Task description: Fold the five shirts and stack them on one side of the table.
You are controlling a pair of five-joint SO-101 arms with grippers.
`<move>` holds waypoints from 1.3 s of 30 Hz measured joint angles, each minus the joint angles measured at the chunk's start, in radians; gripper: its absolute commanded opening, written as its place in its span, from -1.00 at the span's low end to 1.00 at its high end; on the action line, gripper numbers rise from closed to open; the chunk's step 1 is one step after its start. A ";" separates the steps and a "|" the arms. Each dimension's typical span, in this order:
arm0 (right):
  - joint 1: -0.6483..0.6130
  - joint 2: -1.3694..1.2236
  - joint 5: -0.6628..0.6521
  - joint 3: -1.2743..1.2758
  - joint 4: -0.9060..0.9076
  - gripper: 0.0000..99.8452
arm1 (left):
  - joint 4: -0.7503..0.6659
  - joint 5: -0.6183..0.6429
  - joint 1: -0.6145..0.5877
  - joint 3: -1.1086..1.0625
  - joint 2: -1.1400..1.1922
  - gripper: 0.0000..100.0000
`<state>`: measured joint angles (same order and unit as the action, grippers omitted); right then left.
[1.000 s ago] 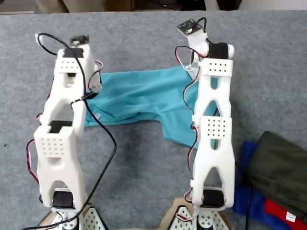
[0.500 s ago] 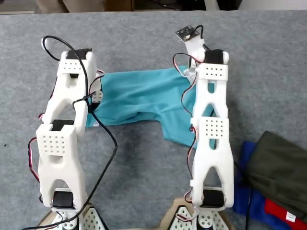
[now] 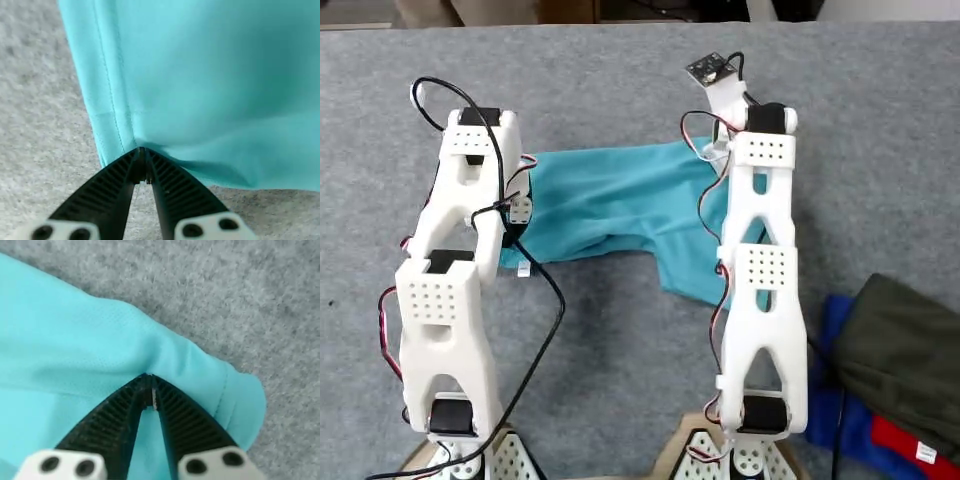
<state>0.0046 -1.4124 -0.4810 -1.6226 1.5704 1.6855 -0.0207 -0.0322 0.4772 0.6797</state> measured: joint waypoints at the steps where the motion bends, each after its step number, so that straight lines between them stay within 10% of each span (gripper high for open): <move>1: 0.000 0.000 -0.002 0.000 0.000 -0.99 | 0.000 0.000 0.000 -0.006 0.000 -0.96; 20: 0.000 0.006 -0.035 0.000 0.025 -0.99 | -0.124 -0.044 0.035 -0.351 -0.209 -0.96; 30: 0.028 0.292 0.057 0.000 0.189 -0.99 | -0.066 -0.044 0.031 0.058 -0.226 -0.96; 39: 0.098 0.358 0.057 0.000 0.198 -0.99 | -0.313 -0.044 -0.035 0.219 0.140 -0.96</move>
<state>0.1028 -1.0549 -0.4242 -1.6226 1.7683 1.3725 -0.0652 -0.0675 0.6966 0.8193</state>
